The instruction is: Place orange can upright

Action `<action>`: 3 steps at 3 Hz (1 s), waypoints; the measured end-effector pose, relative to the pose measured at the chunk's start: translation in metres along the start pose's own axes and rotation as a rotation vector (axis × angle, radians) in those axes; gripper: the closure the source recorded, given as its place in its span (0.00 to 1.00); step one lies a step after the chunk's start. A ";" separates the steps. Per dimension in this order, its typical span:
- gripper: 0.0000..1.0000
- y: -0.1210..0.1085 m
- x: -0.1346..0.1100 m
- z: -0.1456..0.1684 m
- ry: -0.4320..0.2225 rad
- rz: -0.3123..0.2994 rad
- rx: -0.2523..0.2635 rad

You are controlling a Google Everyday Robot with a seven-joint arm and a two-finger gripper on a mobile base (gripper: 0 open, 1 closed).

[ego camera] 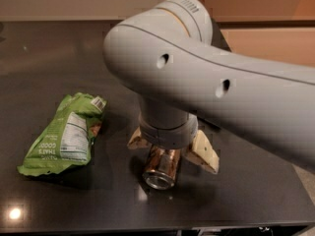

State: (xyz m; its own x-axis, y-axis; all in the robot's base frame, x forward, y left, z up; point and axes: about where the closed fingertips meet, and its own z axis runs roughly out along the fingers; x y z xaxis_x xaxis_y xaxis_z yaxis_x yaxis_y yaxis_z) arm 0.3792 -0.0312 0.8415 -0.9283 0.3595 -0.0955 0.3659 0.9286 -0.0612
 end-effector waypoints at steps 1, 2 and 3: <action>0.18 -0.005 -0.003 0.003 -0.017 -0.016 -0.012; 0.41 -0.007 -0.009 -0.001 -0.044 -0.052 -0.026; 0.64 -0.005 -0.019 -0.009 -0.065 -0.107 -0.035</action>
Offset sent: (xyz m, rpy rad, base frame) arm 0.0110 -0.0152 0.0084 0.0040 -0.0755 0.0698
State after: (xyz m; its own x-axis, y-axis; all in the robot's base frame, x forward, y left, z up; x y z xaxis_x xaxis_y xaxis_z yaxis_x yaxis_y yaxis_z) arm 0.3945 -0.0420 0.8527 -0.9551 0.2527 -0.1549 0.2617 0.9643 -0.0404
